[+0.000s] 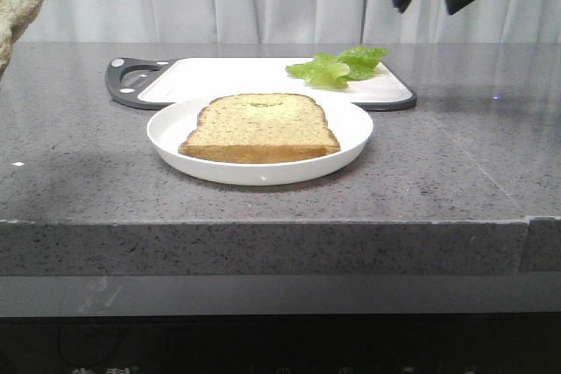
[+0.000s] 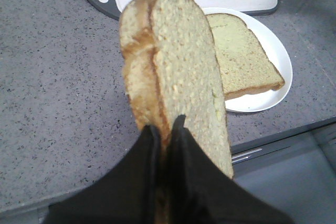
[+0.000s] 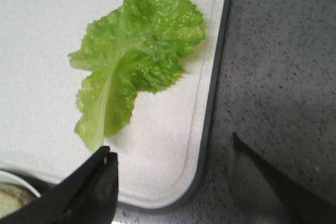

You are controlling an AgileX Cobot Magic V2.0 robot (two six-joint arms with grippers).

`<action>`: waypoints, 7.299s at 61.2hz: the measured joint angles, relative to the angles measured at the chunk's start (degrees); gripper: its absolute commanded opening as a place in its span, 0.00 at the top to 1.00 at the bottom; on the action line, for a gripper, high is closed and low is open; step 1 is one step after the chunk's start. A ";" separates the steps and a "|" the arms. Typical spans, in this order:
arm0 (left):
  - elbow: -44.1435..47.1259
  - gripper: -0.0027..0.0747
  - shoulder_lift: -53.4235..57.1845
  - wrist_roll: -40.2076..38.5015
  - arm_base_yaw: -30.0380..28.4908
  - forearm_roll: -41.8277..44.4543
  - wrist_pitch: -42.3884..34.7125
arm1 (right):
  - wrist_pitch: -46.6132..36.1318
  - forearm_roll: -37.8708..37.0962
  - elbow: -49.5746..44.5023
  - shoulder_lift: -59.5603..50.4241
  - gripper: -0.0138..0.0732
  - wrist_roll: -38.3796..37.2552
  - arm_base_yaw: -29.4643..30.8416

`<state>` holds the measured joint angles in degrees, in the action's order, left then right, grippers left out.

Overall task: Left arm grabs bread, right arm adds lettuce
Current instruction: 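Reach the right gripper to the lettuce leaf and grasp it, then carry the lettuce over the bottom slice and release it with the right gripper, then withdraw the right gripper away from the plate, then lower the held bread slice onto the lettuce with the left gripper, then open the left gripper and lift it away from the sandwich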

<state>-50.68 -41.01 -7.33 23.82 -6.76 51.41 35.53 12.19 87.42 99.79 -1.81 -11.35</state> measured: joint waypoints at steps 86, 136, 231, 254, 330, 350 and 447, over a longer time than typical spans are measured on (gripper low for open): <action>0.00 0.99 0.00 0.00 0.00 0.00 -0.09 | 10.32 21.95 29.09 26.16 0.96 9.67 3.09; 0.00 0.99 0.00 0.00 0.00 0.00 -0.09 | 21.89 60.20 -12.72 -2.63 0.96 77.33 1.85; 0.00 0.99 0.00 0.00 0.00 0.00 -0.09 | 10.19 40.43 -21.21 -15.67 0.42 56.10 -1.50; 0.00 0.99 0.00 0.00 0.00 0.00 -0.13 | 19.09 1.69 -21.21 -38.69 0.50 9.38 -1.50; 0.00 0.99 -7.96 16.84 0.00 -24.73 -11.27 | 26.26 -6.75 -36.35 -62.54 0.50 -0.50 -1.50; -7.12 0.99 -25.44 30.51 -1.98 -41.16 -11.65 | 25.40 -6.75 -36.44 -62.54 0.50 -0.50 -1.50; -13.77 0.45 -59.71 53.92 -14.12 -74.48 10.83 | 24.75 -6.99 -36.44 -62.54 0.50 -0.50 -1.50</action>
<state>-64.45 -100.72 46.60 9.69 -81.24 62.24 60.29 5.20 50.98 37.25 -2.31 -12.85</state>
